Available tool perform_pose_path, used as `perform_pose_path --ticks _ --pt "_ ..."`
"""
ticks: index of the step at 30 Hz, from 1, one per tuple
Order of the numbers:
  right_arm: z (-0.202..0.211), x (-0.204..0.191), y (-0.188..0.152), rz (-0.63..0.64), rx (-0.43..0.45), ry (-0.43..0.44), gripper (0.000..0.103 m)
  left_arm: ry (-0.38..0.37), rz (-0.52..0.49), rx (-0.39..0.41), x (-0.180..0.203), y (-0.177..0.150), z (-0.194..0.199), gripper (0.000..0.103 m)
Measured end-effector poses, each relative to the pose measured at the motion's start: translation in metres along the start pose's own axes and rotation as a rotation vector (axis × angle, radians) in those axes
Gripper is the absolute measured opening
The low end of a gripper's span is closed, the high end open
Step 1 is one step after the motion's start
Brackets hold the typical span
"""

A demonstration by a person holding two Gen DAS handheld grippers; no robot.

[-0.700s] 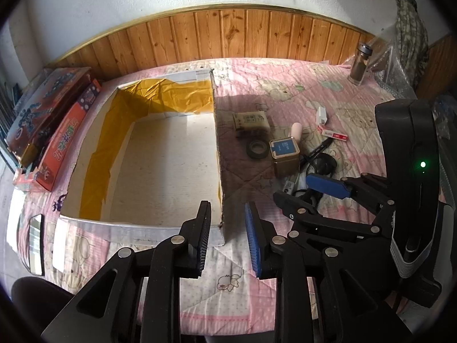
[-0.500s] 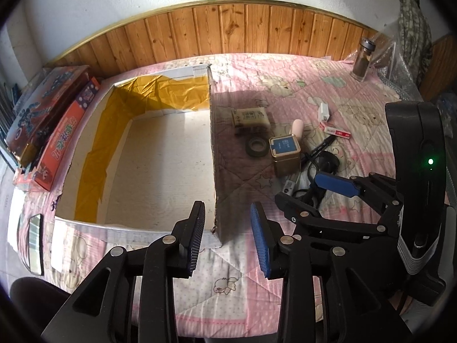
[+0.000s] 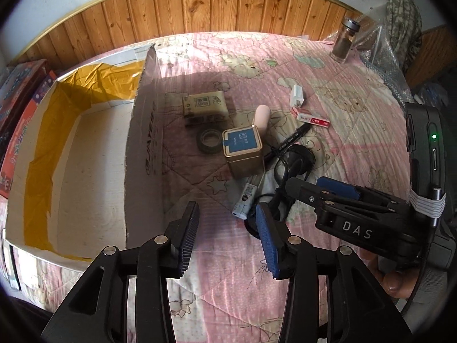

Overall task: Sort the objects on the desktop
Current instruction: 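Reach the left tool to the gold square tin and grasp it, then lift the gold tin with the left tool while the right tool grasps the black glasses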

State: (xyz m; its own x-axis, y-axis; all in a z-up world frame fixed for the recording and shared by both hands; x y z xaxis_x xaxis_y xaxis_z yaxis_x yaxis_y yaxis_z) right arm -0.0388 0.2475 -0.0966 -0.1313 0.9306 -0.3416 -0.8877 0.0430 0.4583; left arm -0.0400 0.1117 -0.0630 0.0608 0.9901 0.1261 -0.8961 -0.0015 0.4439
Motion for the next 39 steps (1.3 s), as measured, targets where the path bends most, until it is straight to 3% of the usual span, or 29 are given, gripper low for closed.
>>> perform_pose_path --ticks 6,10,17,22,25,27,31,37,39 --pt "-0.019 0.041 -0.001 -0.182 -0.002 0.117 0.061 -0.052 0.040 -0.017 0.007 0.022 -0.023 0.044" --pt "-0.026 0.052 0.003 -0.277 0.024 0.221 0.061 -0.107 0.061 -0.036 0.013 0.040 -0.044 0.050" --pt "-0.043 0.069 0.006 -0.355 -0.001 0.267 0.061 -0.071 0.065 -0.063 0.019 0.057 -0.083 0.051" --pt "-0.055 0.058 -0.002 -0.331 -0.058 0.321 0.061 -0.027 0.058 -0.037 0.016 0.064 -0.100 0.057" --pt "-0.062 0.046 0.003 -0.274 -0.056 0.299 0.060 -0.035 0.060 -0.027 0.013 0.067 -0.105 0.054" --pt "-0.068 0.039 0.007 -0.232 -0.065 0.275 0.040 -0.041 0.062 -0.030 0.010 0.068 -0.107 0.053" --pt "-0.070 0.029 0.009 -0.194 -0.046 0.244 0.039 -0.055 0.054 -0.013 0.006 0.070 -0.105 0.046" --pt "-0.064 0.020 0.013 -0.177 -0.017 0.260 0.030 -0.051 0.053 -0.008 0.003 0.067 -0.102 0.046" --pt "-0.070 0.017 0.014 -0.179 -0.033 0.279 0.036 -0.053 0.049 -0.005 0.001 0.065 -0.101 0.050"
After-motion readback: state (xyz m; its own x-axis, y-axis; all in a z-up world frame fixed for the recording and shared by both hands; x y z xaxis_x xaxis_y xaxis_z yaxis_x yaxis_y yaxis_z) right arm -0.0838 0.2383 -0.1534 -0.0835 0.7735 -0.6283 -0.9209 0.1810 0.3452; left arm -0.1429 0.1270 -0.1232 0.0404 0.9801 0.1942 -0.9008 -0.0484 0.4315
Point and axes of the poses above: each gripper's, at about its wrist camera, not at the fingertips, and z roughly against the way its jaws point, x to its right, y to its top, the point moved 1 cm from there along -z, roughly the way its jaws point, and after that the axes turned 9 degrees about z, right-handed, at the moved point
